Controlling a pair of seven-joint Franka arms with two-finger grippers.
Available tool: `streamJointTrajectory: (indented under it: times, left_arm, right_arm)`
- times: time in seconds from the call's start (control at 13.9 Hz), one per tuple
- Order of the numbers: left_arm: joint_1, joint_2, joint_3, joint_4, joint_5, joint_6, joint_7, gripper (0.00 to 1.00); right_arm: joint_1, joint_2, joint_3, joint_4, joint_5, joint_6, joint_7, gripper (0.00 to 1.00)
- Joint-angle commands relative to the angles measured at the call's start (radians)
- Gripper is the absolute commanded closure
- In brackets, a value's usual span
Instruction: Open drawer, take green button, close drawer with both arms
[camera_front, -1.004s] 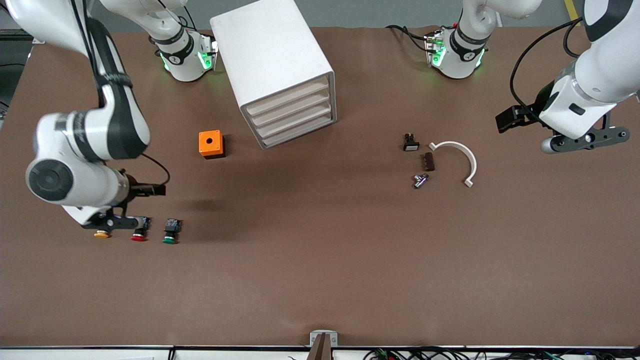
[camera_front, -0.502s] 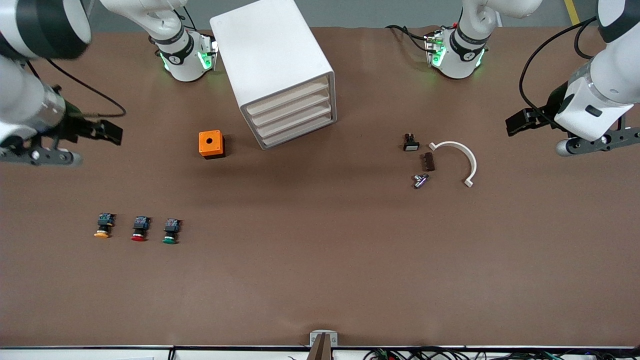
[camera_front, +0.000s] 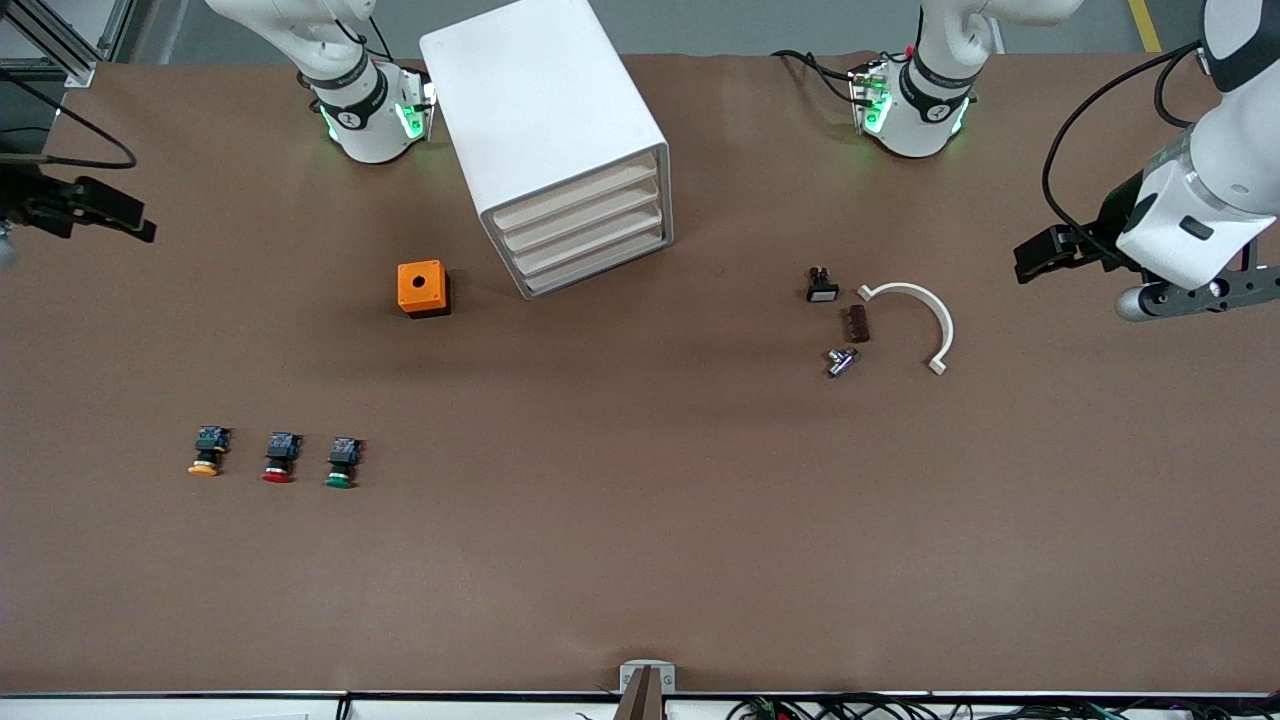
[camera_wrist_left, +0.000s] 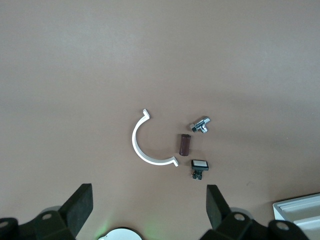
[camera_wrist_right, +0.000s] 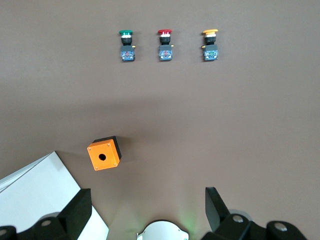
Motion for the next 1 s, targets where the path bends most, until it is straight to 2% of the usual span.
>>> streamJointTrajectory:
  times: [0.0, 0.22, 0.36, 0.43, 0.57, 0.65, 0.79, 0.93]
  left_arm:
    - [0.116, -0.022, -0.073, 0.008, 0.008, 0.002, 0.067, 0.0]
    - [0.21, -0.078, -0.12, -0.031, 0.003, -0.028, 0.215, 0.0]
    - [0.291, -0.108, -0.215, -0.078, 0.015, -0.009, 0.211, 0.0]
    - [0.313, -0.136, -0.24, -0.118, 0.015, 0.017, 0.21, 0.0]
    - [0.339, -0.205, -0.269, -0.219, 0.015, 0.091, 0.197, 0.0]
    - [0.349, -0.219, -0.289, -0.241, 0.014, 0.104, 0.193, 0.0]
    - [0.35, -0.219, -0.293, -0.238, 0.015, 0.104, 0.191, 0.0]
    - [0.342, -0.22, -0.331, -0.236, 0.015, 0.105, 0.177, 0.0]
  right_arm:
    - [-0.002, -0.009, 0.02, 0.019, 0.012, 0.009, -0.006, 0.0]
    - [-0.004, -0.006, 0.02, 0.07, 0.009, 0.006, -0.003, 0.0]
    - [0.002, -0.003, 0.021, 0.087, -0.004, 0.007, -0.004, 0.0]
    - [0.013, 0.0, 0.023, 0.089, -0.014, 0.007, -0.003, 0.0]
    - [0.039, 0.005, 0.021, 0.089, -0.015, 0.007, -0.001, 0.0]
    - [0.039, 0.005, 0.023, 0.09, -0.015, 0.007, -0.001, 0.0]
    - [0.038, 0.007, 0.021, 0.09, -0.014, 0.009, -0.001, 0.0]
    - [0.038, 0.007, 0.021, 0.092, -0.017, 0.009, -0.001, 0.0]
